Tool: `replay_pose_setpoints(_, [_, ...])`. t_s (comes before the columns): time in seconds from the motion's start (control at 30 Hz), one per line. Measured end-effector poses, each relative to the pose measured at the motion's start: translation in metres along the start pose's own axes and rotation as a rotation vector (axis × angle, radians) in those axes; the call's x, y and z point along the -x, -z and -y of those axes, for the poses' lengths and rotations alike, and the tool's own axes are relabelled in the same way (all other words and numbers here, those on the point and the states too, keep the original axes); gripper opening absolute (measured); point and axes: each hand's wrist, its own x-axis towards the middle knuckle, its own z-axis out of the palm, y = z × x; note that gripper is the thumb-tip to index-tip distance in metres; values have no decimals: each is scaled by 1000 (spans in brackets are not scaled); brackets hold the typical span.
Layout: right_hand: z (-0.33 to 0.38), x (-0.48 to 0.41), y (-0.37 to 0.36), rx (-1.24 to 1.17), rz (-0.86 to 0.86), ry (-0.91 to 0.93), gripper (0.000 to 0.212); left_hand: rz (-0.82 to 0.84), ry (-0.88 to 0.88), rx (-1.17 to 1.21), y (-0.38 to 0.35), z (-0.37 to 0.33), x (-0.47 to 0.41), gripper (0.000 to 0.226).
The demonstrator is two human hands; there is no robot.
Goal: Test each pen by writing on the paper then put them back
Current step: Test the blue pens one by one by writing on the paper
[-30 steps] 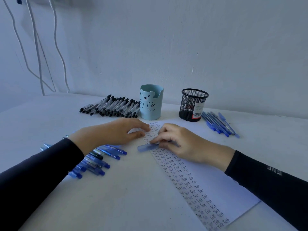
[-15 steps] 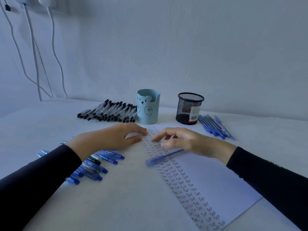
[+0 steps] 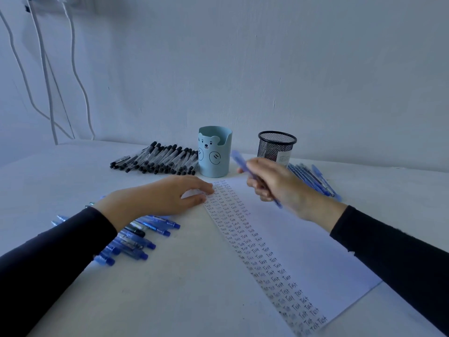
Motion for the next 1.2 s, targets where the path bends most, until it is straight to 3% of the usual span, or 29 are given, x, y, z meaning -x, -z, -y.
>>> replay_pose_setpoints(0.1, [19,0,14,-350,71,-239,53,1,5,12,0,0,-1,31])
replay_pose_setpoints(0.2, [26,2,29,-551,86,-292,70,2,8,14,0,0,0,31])
replay_pose_setpoints(0.43, [29,0,64,-687,-69,-264,49,-22,-10,31,-2,2,0,29])
replay_pose_setpoints(0.57, [20,-10,90,-682,-346,-203,47,-22,-21,20,-3,2,0,27])
replay_pose_setpoints(0.6, [16,-13,95,-590,-451,-191,38,-25,-26,17,-3,2,0,27])
replay_pose_setpoints(0.67, [1,-16,103,-116,-660,-185,14,-37,-31,22,-3,1,0,28])
replay_pose_setpoints(0.73, [-19,-14,110,326,-713,-152,21,-53,-34,39,-4,1,-1,29])
replay_pose_setpoints(0.77, [-29,-12,112,419,-684,-142,26,-56,-36,41,-4,2,-1,29])
replay_pose_setpoints(1.07, [-62,-9,100,899,-625,-168,14,-34,-43,19,-3,-1,1,28])
replay_pose_setpoints(1.2, [-53,-7,87,1006,-645,8,14,-48,-17,21,6,-8,3,29])
